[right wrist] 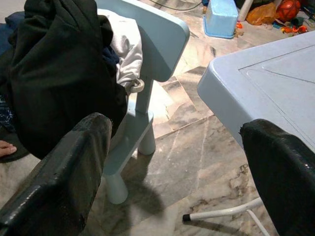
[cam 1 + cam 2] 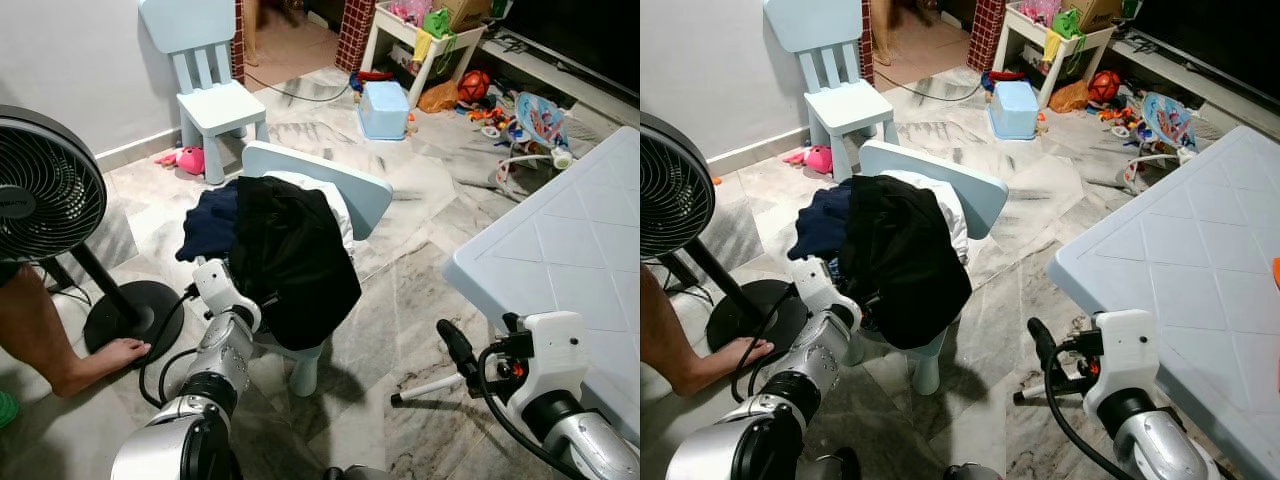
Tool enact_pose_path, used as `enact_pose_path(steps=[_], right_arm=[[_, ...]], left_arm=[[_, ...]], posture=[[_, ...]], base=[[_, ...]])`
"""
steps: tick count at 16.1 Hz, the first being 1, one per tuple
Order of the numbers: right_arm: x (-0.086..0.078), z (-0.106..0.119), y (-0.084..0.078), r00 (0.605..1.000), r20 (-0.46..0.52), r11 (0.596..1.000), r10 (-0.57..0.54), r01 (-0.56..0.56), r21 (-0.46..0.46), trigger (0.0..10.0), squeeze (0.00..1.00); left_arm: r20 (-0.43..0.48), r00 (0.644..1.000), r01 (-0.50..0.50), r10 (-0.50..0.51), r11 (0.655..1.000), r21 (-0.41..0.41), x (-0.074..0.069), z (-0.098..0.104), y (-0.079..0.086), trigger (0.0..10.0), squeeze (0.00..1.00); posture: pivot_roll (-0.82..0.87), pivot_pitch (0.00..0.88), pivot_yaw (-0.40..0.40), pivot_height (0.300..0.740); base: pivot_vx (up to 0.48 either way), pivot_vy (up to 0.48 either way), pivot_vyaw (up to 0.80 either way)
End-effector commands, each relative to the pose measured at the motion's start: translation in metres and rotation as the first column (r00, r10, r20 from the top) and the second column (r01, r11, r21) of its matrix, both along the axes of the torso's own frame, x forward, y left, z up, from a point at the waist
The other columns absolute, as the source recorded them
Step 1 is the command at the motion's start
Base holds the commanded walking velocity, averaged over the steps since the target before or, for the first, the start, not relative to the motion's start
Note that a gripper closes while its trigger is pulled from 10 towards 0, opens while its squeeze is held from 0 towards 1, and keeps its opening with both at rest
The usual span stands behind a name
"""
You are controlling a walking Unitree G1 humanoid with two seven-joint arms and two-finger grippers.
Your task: Hang hanger
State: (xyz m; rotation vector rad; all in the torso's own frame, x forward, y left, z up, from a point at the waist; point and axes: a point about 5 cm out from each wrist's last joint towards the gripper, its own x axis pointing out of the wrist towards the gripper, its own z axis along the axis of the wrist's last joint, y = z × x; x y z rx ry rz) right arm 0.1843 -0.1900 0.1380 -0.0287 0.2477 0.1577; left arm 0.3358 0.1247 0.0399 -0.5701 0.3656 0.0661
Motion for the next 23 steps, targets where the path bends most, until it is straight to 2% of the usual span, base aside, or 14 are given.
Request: enact_pose_path(steps=[1,7,8,9,13,15,17,18,23], right_arm=[[-0.001,-0.003,-0.003,1.000,-0.015,1.000,-0.019,0.019,-0.015,10.0,0.00],[-0.001,-0.004,-0.003,1.000,-0.013,1.000,-0.018,0.018,-0.014,10.0,0.00],[0.059,-0.018,0.036,0.997,0.068,0.983,0.028,-0.040,0.180,10.0,0.00],[0.065,-0.018,0.039,0.996,0.078,0.980,0.032,-0.046,0.192,10.0,0.00],[0.065,-0.018,0.030,0.997,0.079,0.984,0.014,-0.027,0.174,10.0,0.00],[0.069,-0.021,0.030,0.996,0.094,0.985,0.009,-0.026,0.173,10.0,0.00],[0.071,-0.022,0.029,0.994,0.110,0.985,-0.003,-0.016,0.174,10.0,0.00],[0.074,-0.018,0.030,0.990,0.143,0.978,-0.018,-0.012,0.207,10.0,0.00],[0.077,-0.019,0.033,0.988,0.152,0.968,-0.015,-0.024,0.249,10.0,0.00]], left_arm=[[-0.002,1.000,0.019,-0.019,1.000,0.010,0.000,0.000,-0.005,0.0,0.00],[0.003,1.000,0.028,-0.028,1.000,0.008,-0.001,0.000,-0.008,0.0,0.00],[0.287,0.935,0.086,-0.208,0.919,0.385,-0.077,0.031,0.020,10.0,1.00],[0.310,0.919,0.100,-0.241,0.907,0.410,-0.088,0.038,0.015,10.0,1.00],[0.296,0.922,0.110,-0.250,0.902,0.417,-0.086,0.035,0.013,10.0,1.00],[0.265,0.929,0.126,-0.259,0.893,0.431,-0.100,0.046,0.014,10.0,1.00],[0.262,0.930,0.117,-0.257,0.884,0.452,-0.108,0.049,0.018,10.0,1.00],[0.275,0.928,0.096,-0.252,0.874,0.477,-0.113,0.050,0.023,10.0,1.00],[0.282,0.919,0.104,-0.275,0.860,0.499,-0.118,0.058,0.022,10.0,1.00]], posture=[[-0.32,0.130,-0.112,0.740],[-0.32,0.127,-0.112,0.740],[-0.04,0.000,-0.074,0.740],[-0.05,0.000,-0.073,0.740],[-0.07,0.000,-0.068,0.740],[-0.06,0.000,-0.069,0.740],[-0.06,0.000,-0.070,0.740],[-0.05,0.000,-0.068,0.740],[-0.03,0.000,-0.070,0.740]], base=[[0.000,0.000,0.00],[0.000,0.000,0.00],[0.000,0.000,0.00],[0.000,0.000,0.00],[0.000,0.000,0.00],[0.000,0.000,0.00],[0.000,0.000,0.00],[0.000,0.000,0.00],[0.000,0.000,0.00]])
